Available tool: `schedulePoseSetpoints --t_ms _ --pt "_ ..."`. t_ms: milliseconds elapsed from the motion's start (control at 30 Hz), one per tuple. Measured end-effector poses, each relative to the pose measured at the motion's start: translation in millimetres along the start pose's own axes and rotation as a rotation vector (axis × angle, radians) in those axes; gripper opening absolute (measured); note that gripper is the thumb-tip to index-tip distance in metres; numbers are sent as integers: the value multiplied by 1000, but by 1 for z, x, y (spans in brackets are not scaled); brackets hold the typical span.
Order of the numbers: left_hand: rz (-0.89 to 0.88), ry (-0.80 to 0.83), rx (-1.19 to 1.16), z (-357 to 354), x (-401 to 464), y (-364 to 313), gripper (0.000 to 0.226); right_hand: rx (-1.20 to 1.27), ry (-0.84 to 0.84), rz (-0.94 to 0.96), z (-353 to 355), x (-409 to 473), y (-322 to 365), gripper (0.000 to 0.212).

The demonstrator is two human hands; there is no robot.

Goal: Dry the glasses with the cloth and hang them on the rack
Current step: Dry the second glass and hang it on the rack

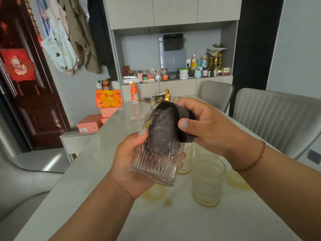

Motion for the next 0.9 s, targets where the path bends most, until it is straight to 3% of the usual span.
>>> schedulePoseSetpoints --t_ms 100,233,333,400,467,567,767,900 --pt "0 -37 -20 3 -3 0 69 116 -126 -10 17 -1 -3 32" --pt "-152 -163 19 21 -6 -33 76 215 -615 -23 71 -18 -3 11" --pt "-359 -273 117 33 -6 -63 61 170 -814 -48 67 -41 -6 8" --pt "-431 -366 115 39 -7 -67 62 8 -904 -68 47 -60 -6 11" --pt "-483 -433 76 43 -7 -61 54 -159 -944 -77 20 -75 -7 14" --pt "-552 -494 79 39 -11 -51 41 -133 -923 -14 -12 -82 -18 7" --pt "-512 -591 137 39 -20 -30 66 -130 -901 -81 -10 -68 -41 44" --pt "-426 -619 -62 44 -19 -21 48 4 -925 -117 0 -57 -46 16"
Point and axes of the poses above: each hand's wrist, its own x-axis towards the middle knuckle, its own z-axis out of the back of the hand, y = z × x, the point moved 10 cm from there along x, towards the middle knuckle
